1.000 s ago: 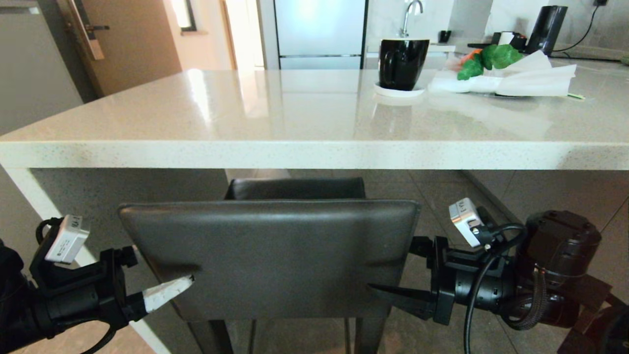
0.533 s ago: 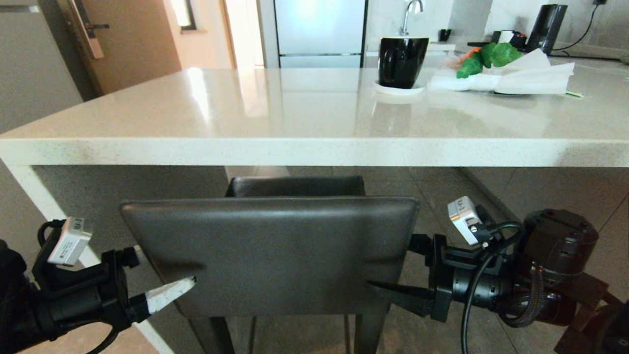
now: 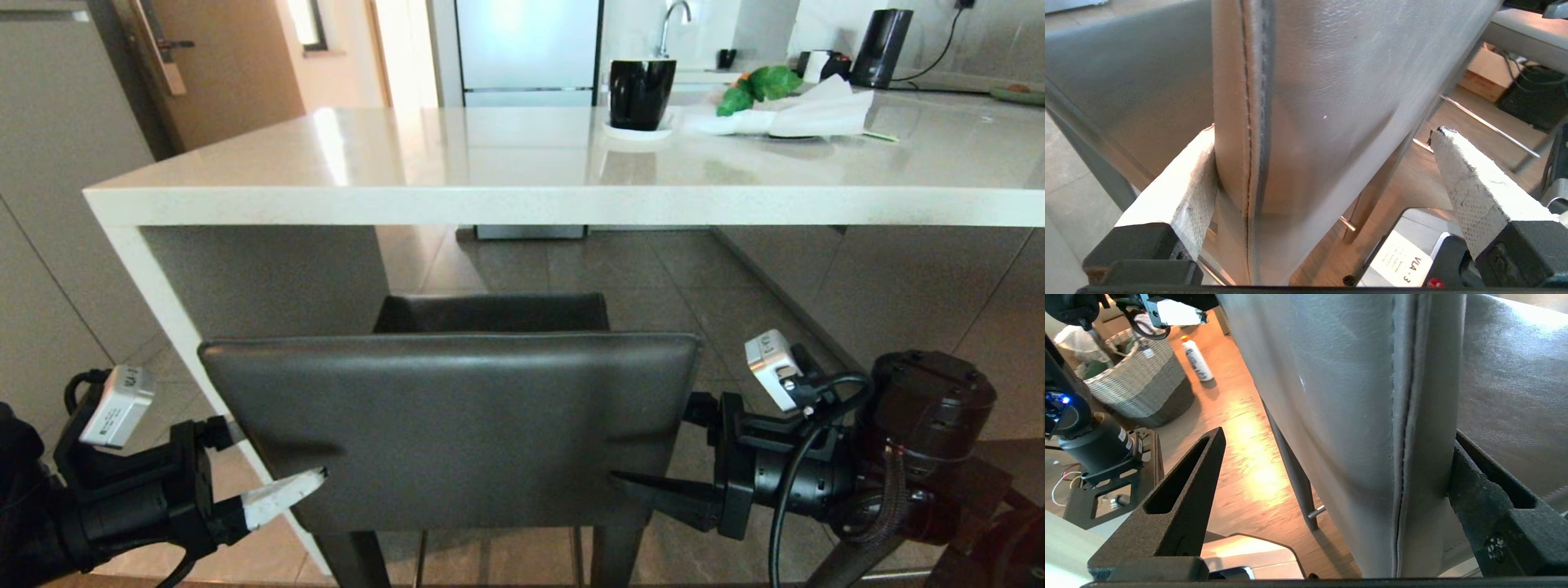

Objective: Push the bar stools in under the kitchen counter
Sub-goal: Pull the gray chair out from under the dining table

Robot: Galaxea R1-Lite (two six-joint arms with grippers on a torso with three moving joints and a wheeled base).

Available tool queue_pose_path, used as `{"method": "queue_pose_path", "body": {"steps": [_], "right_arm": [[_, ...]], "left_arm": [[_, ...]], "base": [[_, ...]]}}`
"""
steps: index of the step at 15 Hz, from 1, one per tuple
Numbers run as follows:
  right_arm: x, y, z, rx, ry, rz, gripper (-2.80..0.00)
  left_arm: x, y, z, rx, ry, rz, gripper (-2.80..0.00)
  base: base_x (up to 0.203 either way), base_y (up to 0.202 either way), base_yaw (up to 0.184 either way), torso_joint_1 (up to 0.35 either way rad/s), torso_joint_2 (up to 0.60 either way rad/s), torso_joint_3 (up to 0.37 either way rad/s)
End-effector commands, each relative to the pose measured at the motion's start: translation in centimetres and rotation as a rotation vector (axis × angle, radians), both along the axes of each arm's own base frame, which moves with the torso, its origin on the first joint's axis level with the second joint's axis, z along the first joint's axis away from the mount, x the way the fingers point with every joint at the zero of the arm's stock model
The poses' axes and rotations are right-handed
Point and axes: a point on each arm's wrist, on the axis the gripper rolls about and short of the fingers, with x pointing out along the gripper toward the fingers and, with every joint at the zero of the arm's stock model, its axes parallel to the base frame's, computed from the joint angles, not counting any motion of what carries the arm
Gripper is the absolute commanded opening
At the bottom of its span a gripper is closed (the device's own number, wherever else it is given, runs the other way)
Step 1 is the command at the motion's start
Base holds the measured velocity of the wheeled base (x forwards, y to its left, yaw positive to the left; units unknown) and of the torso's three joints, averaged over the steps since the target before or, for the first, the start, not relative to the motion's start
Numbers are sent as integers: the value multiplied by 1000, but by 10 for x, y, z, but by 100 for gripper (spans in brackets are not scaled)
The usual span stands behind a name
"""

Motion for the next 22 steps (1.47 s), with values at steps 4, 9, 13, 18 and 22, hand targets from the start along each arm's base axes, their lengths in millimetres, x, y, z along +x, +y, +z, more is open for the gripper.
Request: {"method": "queue_pose_path", "body": {"steps": [4, 9, 13, 18, 22], "right_arm": [[-3, -1, -1, 0, 2, 5, 0], [-9, -5, -3, 1, -1, 4, 0], [-12, -6, -5, 0, 0, 5, 0], [-14, -5, -5, 5, -9, 7, 0], [-15, -4, -6, 1, -5, -4, 0]], "left_arm": [[-5, -1, 1, 2, -27, -6, 0], [-12, -2, 3, 3, -37, -7, 0], [-17, -3, 6, 4, -49, -7, 0], [-16, -2, 9, 5, -65, -3, 0], [-16, -4, 9, 5, -65, -12, 0]], "base": [[-193, 0, -4, 1, 2, 2], [-192, 0, -3, 2, 2, 2], [-192, 0, -2, 7, 2, 2], [-193, 0, -2, 2, 5, 1], [-194, 0, -2, -1, 2, 3]]}}
